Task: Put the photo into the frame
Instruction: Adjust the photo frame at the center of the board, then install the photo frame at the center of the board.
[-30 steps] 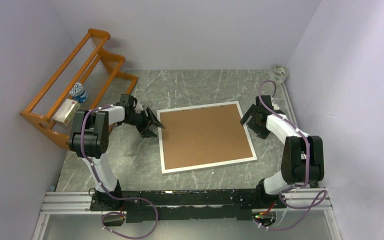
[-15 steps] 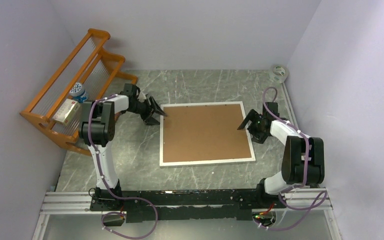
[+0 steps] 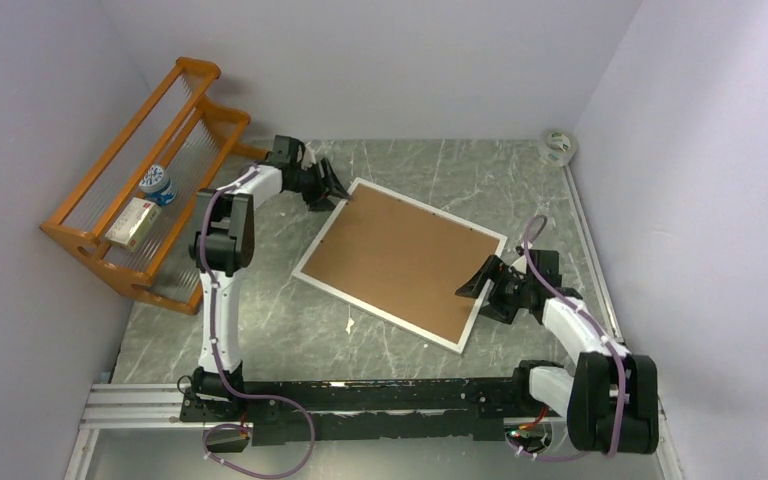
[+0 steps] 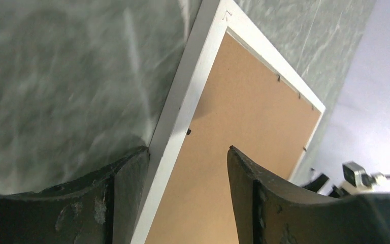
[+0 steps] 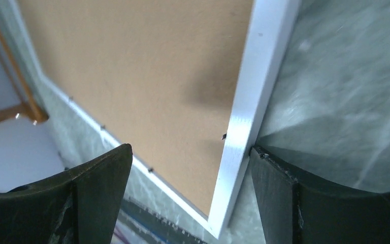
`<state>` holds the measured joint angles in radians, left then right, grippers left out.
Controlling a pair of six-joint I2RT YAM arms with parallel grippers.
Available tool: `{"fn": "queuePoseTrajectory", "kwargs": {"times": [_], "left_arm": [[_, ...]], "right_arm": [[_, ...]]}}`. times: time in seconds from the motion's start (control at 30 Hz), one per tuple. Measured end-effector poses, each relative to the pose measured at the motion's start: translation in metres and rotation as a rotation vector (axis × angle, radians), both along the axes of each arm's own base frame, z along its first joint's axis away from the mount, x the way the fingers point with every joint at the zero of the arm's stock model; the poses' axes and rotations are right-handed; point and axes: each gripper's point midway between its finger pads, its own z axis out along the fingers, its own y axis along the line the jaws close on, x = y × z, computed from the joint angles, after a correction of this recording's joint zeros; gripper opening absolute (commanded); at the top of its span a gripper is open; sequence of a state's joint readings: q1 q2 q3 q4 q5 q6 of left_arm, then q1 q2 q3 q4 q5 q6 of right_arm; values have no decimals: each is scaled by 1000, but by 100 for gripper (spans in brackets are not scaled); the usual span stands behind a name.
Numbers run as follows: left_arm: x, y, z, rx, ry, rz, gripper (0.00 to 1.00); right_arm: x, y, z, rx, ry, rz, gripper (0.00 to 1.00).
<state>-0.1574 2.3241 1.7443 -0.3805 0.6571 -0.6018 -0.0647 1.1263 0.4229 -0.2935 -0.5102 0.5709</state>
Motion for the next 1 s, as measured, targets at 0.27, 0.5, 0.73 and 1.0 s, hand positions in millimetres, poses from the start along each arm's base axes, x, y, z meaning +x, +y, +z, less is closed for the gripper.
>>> {"fn": "queuePoseTrajectory", "kwargs": {"times": [0.27,0.5,0.73,1.0], "left_arm": [[50,-24,1,142,-173,-9,67],[67,1,0,332,-240,32,77],[40,68,4,533,-127,139,84],[-55,127,36,537,27,271,77]], "right_arm": [[-20,8,14,23,-2,8,85],[8,-29,47,-169,-47,-123,77],[40,33,61,-132,-110,121,69],[76,166,50,5,-162,484,46]]}}
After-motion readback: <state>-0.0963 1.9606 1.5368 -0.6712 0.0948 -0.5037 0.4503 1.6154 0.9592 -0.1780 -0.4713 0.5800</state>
